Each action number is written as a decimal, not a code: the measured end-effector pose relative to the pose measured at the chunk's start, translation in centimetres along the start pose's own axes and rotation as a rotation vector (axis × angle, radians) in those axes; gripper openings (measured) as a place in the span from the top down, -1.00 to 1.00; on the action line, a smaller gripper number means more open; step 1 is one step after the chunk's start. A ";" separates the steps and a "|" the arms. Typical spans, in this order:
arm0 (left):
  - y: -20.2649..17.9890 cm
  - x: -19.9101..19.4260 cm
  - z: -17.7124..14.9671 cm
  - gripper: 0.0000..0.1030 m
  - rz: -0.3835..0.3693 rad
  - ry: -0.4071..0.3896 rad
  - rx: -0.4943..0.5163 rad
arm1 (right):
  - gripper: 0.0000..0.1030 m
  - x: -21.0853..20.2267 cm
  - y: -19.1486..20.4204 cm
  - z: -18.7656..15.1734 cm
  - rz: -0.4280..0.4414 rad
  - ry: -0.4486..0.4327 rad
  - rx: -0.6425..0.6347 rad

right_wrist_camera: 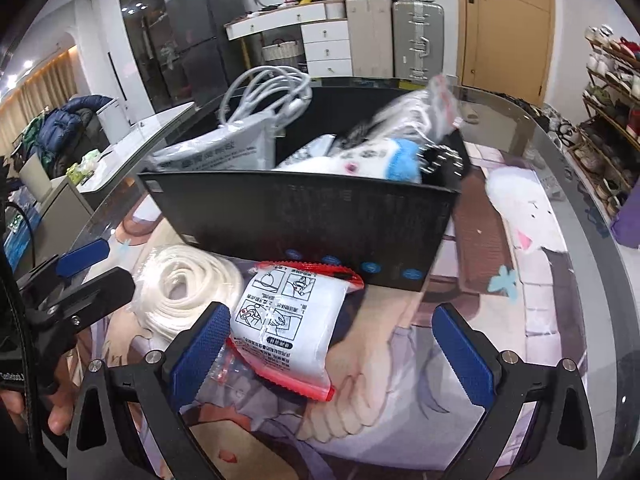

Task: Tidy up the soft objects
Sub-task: 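Move both tools back toward the rope coil and medicine packet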

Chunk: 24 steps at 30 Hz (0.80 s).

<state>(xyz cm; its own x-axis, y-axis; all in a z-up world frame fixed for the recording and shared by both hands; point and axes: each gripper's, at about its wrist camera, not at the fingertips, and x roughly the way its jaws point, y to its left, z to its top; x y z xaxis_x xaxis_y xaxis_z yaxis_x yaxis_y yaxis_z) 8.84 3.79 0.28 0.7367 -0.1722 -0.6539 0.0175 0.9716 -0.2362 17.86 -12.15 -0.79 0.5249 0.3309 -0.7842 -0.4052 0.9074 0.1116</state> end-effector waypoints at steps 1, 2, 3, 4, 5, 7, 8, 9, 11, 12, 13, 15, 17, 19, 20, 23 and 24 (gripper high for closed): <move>0.0 0.0 0.0 -1.00 0.001 -0.001 0.000 | -0.99 0.0 -0.4 0.0 0.002 -0.002 0.009; 0.0 0.0 0.0 -1.00 -0.001 0.000 0.002 | -0.99 -0.1 -0.8 -0.2 -0.003 -0.002 0.015; -0.1 0.0 0.0 -1.00 -0.004 0.002 0.003 | -0.99 -0.1 -1.2 -0.3 -0.010 0.003 0.018; -0.1 0.1 0.1 -1.00 -0.006 0.004 0.003 | -0.99 -0.2 -1.4 -0.4 -0.014 0.008 0.020; 0.0 0.1 0.1 -1.00 -0.006 0.005 0.002 | -0.99 -0.3 -1.7 -0.6 -0.018 0.011 0.021; -0.1 0.1 0.0 -1.00 -0.009 0.007 0.003 | -0.99 -0.4 -2.1 -0.8 -0.020 0.017 0.021; -0.2 0.2 0.0 -1.00 -0.010 0.009 0.005 | -0.99 -0.5 -2.2 -0.9 -0.020 0.015 0.020; -0.2 0.2 0.0 -1.00 -0.010 0.011 0.006 | -0.99 -0.5 -2.2 -0.9 -0.014 0.013 0.018; -0.3 0.3 -0.1 -1.00 -0.012 0.017 0.012 | -0.99 -0.5 -2.0 -1.2 -0.003 0.009 0.011; -0.3 0.3 -0.1 -1.00 -0.012 0.019 0.014 | -0.99 -0.5 -1.9 -1.3 -0.003 0.013 0.006; -0.4 0.4 -0.1 -1.00 -0.012 0.022 0.016 | -0.99 -0.4 -1.7 -1.4 -0.003 0.014 0.001; -0.5 0.4 -0.1 -1.00 -0.015 0.027 0.020 | -0.99 -0.4 -1.5 -1.5 -0.007 0.011 -0.010; -0.6 0.5 -0.1 -1.00 -0.015 0.031 0.022 | -0.99 -0.3 -1.4 -1.6 -0.015 0.009 -0.020; -0.8 0.5 -0.2 -1.00 -0.016 0.036 0.028 | -0.98 -0.3 -1.0 -1.5 -0.021 0.005 -0.029; -0.9 0.6 -0.2 -1.00 -0.019 0.042 0.033 | -0.97 -0.4 -1.0 -1.5 -0.022 0.003 -0.033; -1.1 0.6 -0.2 -1.00 -0.018 0.045 0.043 | -0.75 -0.7 -0.8 -1.4 -0.012 -0.007 -0.042; -1.1 0.6 -0.3 -1.00 -0.019 0.046 0.046 | -0.63 -0.7 -0.8 -1.4 -0.008 -0.006 -0.047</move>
<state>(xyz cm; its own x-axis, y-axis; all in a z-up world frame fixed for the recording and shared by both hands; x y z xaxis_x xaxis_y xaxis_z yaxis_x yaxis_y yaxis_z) 9.12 2.56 -0.06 0.7039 -0.1966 -0.6826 0.0626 0.9744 -0.2161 16.73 -13.45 -1.15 0.5329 0.3258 -0.7810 -0.4356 0.8969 0.0770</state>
